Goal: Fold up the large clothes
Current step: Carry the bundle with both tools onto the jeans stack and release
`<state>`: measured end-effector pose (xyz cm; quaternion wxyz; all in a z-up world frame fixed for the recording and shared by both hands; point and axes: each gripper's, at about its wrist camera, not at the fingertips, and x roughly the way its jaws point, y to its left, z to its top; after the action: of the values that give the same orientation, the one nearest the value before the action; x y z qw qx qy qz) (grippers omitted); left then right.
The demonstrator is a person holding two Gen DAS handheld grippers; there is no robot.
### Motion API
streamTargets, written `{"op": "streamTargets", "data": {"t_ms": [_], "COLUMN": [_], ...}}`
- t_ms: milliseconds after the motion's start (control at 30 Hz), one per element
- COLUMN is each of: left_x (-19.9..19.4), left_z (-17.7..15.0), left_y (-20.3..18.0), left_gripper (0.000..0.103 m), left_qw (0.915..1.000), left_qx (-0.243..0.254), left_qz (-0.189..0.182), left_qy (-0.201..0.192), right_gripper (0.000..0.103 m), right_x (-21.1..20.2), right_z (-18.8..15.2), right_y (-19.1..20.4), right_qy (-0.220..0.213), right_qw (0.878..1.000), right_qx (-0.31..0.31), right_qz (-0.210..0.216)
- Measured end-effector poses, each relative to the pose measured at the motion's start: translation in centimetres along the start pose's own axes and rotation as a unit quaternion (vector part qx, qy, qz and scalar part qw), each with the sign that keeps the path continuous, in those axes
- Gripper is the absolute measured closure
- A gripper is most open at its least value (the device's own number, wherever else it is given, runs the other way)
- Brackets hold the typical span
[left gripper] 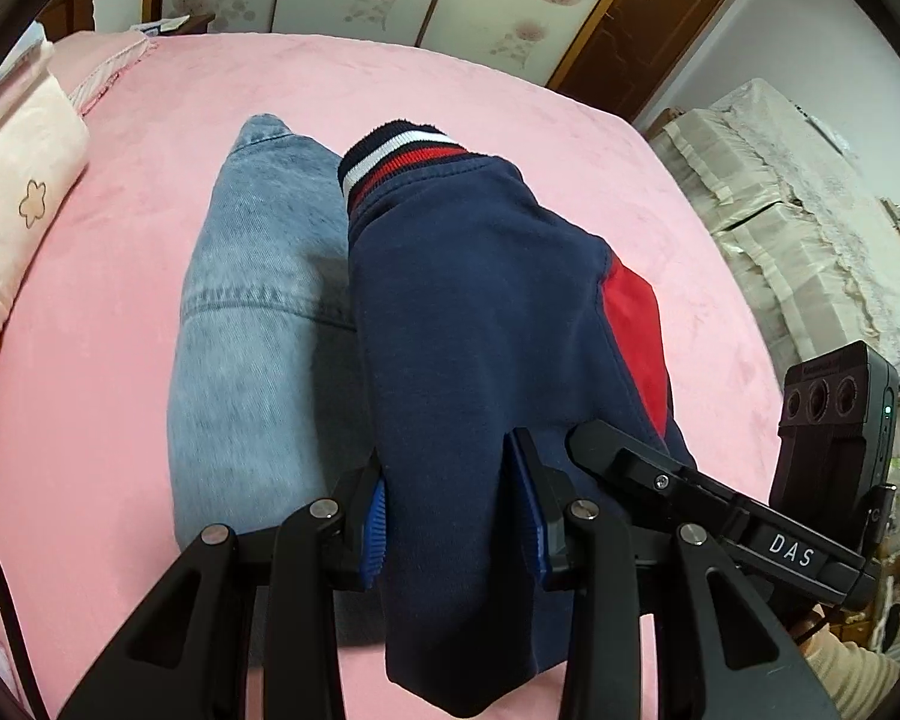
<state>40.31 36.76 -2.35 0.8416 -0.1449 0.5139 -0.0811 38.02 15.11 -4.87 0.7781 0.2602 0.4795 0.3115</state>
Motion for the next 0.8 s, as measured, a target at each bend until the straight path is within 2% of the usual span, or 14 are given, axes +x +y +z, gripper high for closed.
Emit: {"op": "streamTargets", "data": {"t_ms": [267, 400, 467, 533, 600, 800], "left_x": [4.6, 5.1, 5.2, 5.0, 4.9, 4.0], "left_z": [0.4, -0.1, -0.2, -0.4, -0.5, -1.7], "left_y": [1.5, 1.2, 1.2, 1.1, 1.1, 1.5], "left_gripper": [0.068, 0.067, 0.063, 0.047, 0.038, 0.035], "left_qw": [0.9995, 0.9994, 0.9994, 0.9991, 0.9985, 0.9980], "left_qx": [-0.016, -0.003, -0.005, -0.009, -0.013, -0.023], "left_qz": [0.011, 0.020, 0.023, 0.035, 0.050, 0.057], "left_qy": [0.026, 0.027, 0.026, 0.023, 0.020, 0.017], "right_gripper": [0.064, 0.060, 0.057, 0.052, 0.047, 0.044], "right_x": [2.8, 3.1, 3.0, 2.8, 2.6, 0.7], "right_z": [-0.3, -0.7, -0.7, -0.6, -0.3, -0.9], "right_y": [-2.1, -2.7, -2.5, -1.9, -1.0, 0.8], "right_qy": [0.007, 0.011, 0.011, 0.012, 0.014, 0.018], "right_qw": [0.999, 0.999, 0.998, 0.996, 0.993, 0.979], "right_qx": [0.020, 0.019, 0.011, -0.006, -0.030, -0.102], "right_qz": [-0.036, -0.049, -0.062, -0.084, -0.114, -0.173]}}
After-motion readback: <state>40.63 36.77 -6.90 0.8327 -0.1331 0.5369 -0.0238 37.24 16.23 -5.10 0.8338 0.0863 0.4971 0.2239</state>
